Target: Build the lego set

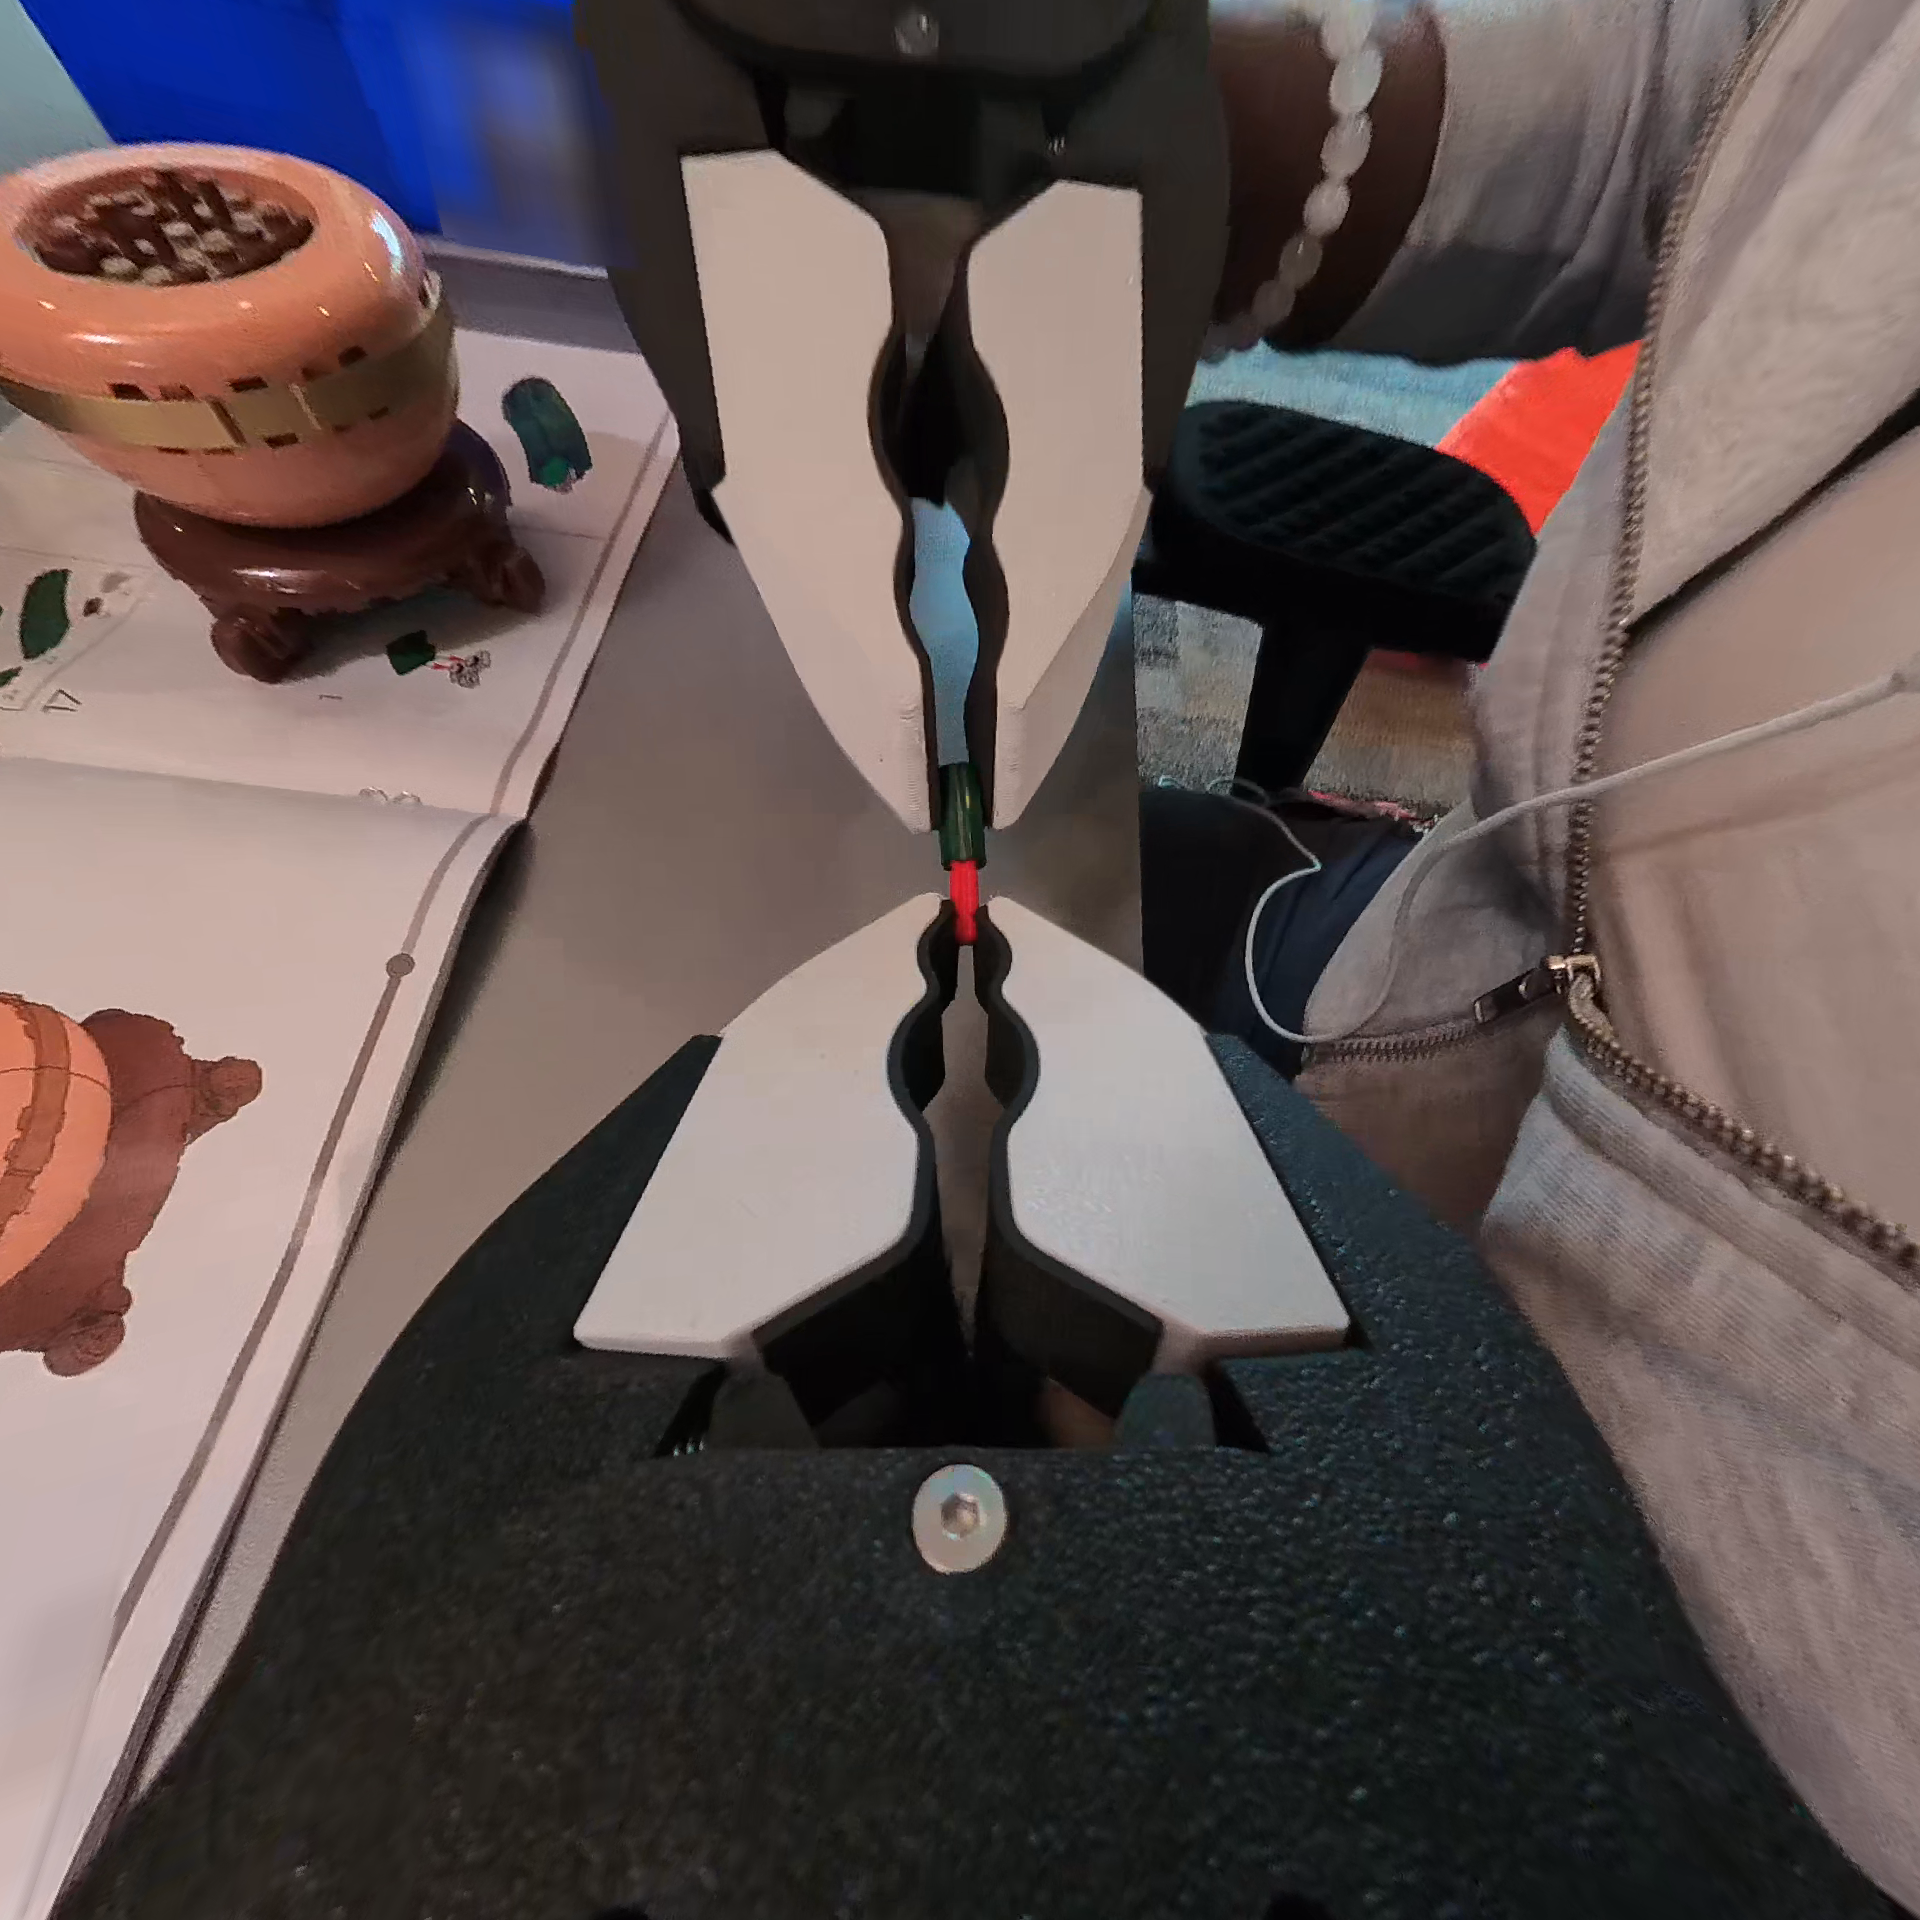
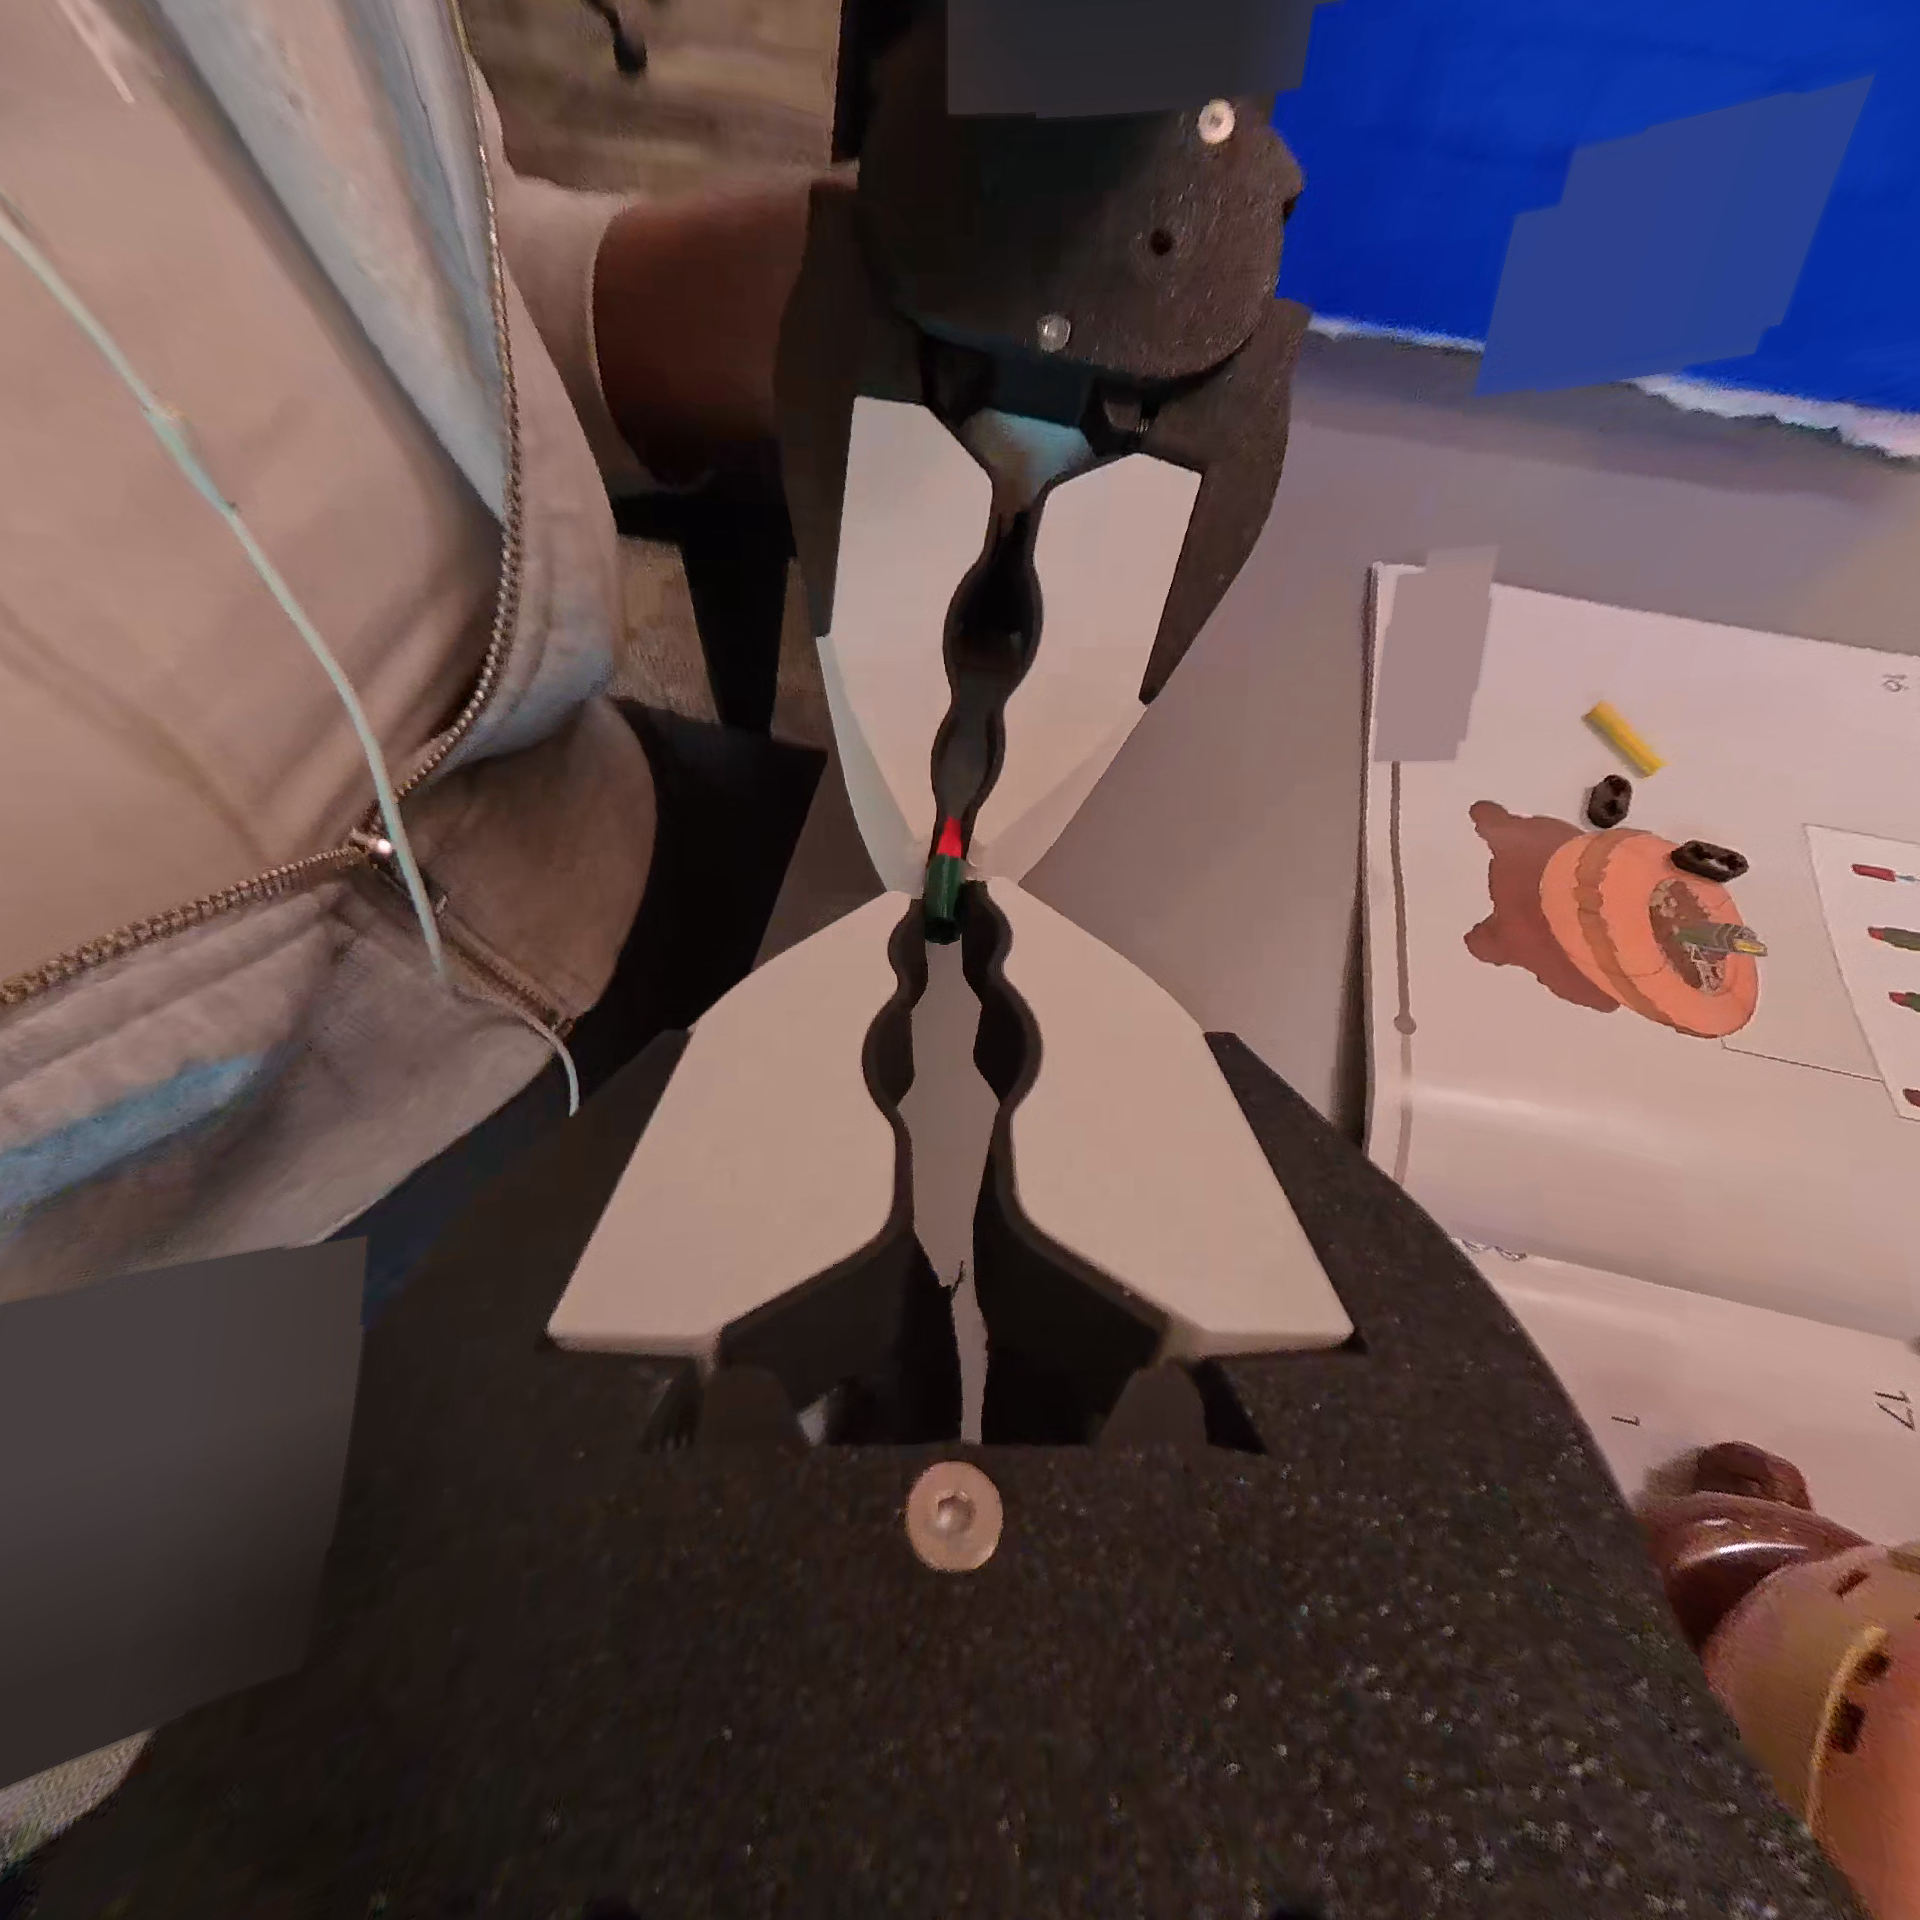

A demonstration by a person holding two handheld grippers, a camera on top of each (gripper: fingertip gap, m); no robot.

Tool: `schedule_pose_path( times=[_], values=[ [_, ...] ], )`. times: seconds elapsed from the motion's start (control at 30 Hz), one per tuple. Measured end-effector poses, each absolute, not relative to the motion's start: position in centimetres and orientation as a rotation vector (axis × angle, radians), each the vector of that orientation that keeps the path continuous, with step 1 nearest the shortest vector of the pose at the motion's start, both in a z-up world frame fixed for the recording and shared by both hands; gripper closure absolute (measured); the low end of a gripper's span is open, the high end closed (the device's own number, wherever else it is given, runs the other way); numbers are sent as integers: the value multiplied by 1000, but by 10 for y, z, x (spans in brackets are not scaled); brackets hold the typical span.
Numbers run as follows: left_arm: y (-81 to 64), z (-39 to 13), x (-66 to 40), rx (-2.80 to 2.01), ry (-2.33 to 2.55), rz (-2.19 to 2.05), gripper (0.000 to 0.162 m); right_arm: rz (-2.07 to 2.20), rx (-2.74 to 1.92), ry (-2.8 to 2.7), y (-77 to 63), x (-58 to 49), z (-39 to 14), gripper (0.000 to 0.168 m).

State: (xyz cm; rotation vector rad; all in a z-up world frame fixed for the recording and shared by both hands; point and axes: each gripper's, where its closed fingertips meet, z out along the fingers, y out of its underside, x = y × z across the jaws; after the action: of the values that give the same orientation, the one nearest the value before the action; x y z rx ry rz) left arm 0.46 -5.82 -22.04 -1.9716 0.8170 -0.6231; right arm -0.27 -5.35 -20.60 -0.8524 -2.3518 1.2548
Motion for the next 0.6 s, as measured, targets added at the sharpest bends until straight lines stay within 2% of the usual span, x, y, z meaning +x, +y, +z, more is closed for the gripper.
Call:
schedule_pose_path(
  times=[0.23, 0.37, 0.6],
  values=[
    [-56, -221, 2, -1991, 782, -632, 161, 1188, -879, -2350, -50, -7, -209, 162],
    [-55, -240, 3, -2111, 836, -523, 161, 983, -895, -2411, -49, -6, -227, 163],
    [-57, -247, 5, -2159, 867, -536, 161, 1028, -928, -2413, -51, -3, -236, 163]
  ],
)
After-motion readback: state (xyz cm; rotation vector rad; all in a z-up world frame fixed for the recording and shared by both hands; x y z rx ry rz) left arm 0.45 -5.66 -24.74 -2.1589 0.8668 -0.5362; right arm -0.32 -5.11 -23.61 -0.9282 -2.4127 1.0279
